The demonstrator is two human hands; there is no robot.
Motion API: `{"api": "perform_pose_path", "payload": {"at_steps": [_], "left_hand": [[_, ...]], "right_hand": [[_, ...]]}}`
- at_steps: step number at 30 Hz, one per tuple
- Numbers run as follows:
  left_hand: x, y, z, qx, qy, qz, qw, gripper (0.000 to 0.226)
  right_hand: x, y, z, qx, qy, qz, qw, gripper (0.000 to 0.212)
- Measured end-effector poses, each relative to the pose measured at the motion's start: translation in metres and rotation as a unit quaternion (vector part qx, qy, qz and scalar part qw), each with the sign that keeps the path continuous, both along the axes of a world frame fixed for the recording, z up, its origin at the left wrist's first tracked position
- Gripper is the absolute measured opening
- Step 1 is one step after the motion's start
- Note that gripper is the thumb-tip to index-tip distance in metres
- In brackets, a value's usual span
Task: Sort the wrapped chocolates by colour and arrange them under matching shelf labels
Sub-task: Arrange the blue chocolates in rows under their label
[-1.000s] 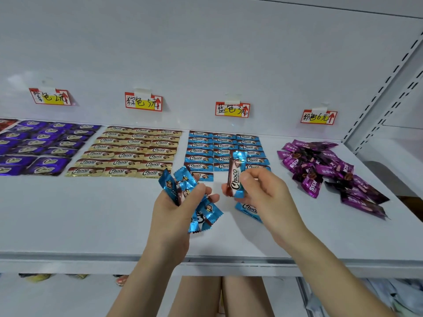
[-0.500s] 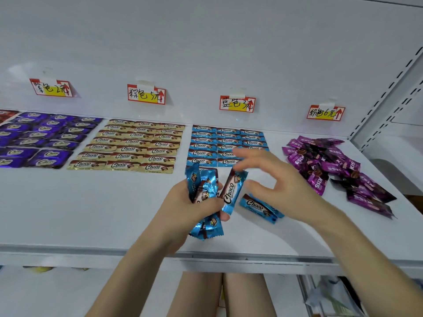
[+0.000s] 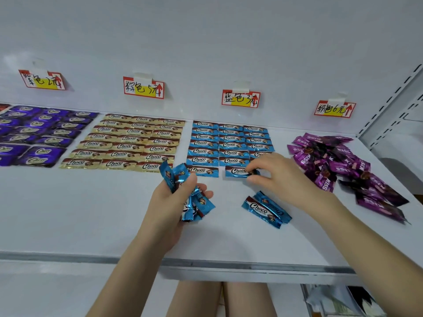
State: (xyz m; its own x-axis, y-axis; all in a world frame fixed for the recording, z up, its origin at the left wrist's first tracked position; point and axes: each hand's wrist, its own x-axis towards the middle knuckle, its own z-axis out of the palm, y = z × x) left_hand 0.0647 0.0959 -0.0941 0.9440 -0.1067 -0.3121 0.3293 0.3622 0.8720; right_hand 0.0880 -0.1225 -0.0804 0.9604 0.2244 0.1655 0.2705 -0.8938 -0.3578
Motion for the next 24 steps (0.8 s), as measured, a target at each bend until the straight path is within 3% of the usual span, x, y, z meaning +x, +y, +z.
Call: {"api": "perform_pose_path", "payload": {"at_steps": [3, 24], "left_hand": [[-0.001, 0.0, -0.004, -0.046, 0.034, 0.022, 0.998, 0.014], [-0.005, 0.005, -0.01, -0.114, 0.033, 0.027, 0.993, 0.016]], "right_hand": [[0.005, -0.001, -0.015, -0.056, 0.016, -0.001, 0.998, 0.021], [0.02, 0.018, -0.015, -0.063, 0.031, -0.011, 0.997, 0.023]]}}
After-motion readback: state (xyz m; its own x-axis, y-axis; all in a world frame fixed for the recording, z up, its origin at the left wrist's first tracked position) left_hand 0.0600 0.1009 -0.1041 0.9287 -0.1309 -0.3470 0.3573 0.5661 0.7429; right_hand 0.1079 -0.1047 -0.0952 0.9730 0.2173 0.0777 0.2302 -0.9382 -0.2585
